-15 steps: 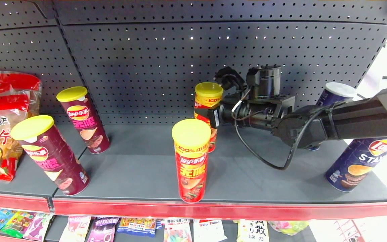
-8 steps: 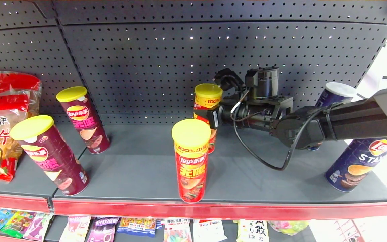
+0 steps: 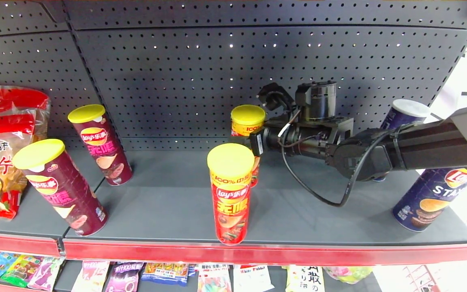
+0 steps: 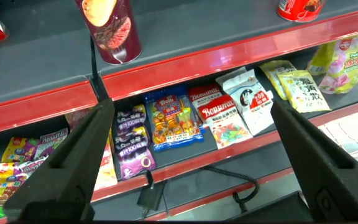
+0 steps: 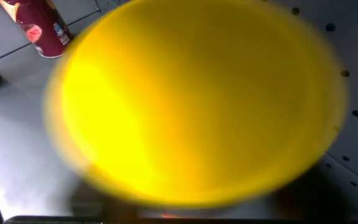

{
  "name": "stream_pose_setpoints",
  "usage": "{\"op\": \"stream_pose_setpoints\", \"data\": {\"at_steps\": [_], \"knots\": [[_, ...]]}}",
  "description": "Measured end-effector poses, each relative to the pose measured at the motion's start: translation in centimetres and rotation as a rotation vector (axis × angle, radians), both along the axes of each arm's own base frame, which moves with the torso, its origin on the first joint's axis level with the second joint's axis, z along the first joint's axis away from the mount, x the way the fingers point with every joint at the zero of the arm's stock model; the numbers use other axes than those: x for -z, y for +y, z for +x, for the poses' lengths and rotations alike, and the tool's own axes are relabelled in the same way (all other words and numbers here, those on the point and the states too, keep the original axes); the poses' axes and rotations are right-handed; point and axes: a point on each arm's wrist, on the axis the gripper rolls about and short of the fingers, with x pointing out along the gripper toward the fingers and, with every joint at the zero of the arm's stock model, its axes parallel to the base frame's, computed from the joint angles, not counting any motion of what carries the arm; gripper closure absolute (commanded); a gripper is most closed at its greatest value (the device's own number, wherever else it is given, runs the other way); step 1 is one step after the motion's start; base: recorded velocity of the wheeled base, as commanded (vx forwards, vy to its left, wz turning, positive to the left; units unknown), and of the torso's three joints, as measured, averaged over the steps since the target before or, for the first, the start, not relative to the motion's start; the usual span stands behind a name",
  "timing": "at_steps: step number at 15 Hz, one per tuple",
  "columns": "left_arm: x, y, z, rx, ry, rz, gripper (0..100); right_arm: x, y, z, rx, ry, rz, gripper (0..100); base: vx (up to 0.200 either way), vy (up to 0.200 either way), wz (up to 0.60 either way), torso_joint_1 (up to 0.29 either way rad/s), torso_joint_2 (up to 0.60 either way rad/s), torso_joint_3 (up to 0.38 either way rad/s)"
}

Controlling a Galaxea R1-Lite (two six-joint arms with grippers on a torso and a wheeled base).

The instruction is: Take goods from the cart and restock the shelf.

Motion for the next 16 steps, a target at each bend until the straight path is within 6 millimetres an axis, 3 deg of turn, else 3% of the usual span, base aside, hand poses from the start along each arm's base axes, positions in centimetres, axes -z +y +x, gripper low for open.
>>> {"op": "stream_pose_setpoints", "data": {"at_steps": [4, 7, 16], "knots": [[0.0, 0.0, 0.0, 0.001, 0.000, 0.000, 0, -0.4, -0.3, -0.4, 0.018, 0.007, 0.014, 0, 0.000, 0.000, 0.00, 0.000, 0.00, 0.000], [0.0, 0.0, 0.0, 0.004, 0.000, -0.001, 0, -0.3, -1.3, -1.8, 0.038, 0.045, 0.008, 0, 0.000, 0.000, 0.00, 0.000, 0.00, 0.000], [-0.1, -0.1, 0.2, 0.020, 0.024, 0.006, 0, -0.4, -6.9, -9.9, 0.131, 0.135, -0.017, 0, 0.000, 0.000, 0.00, 0.000, 0.00, 0.000]]}}
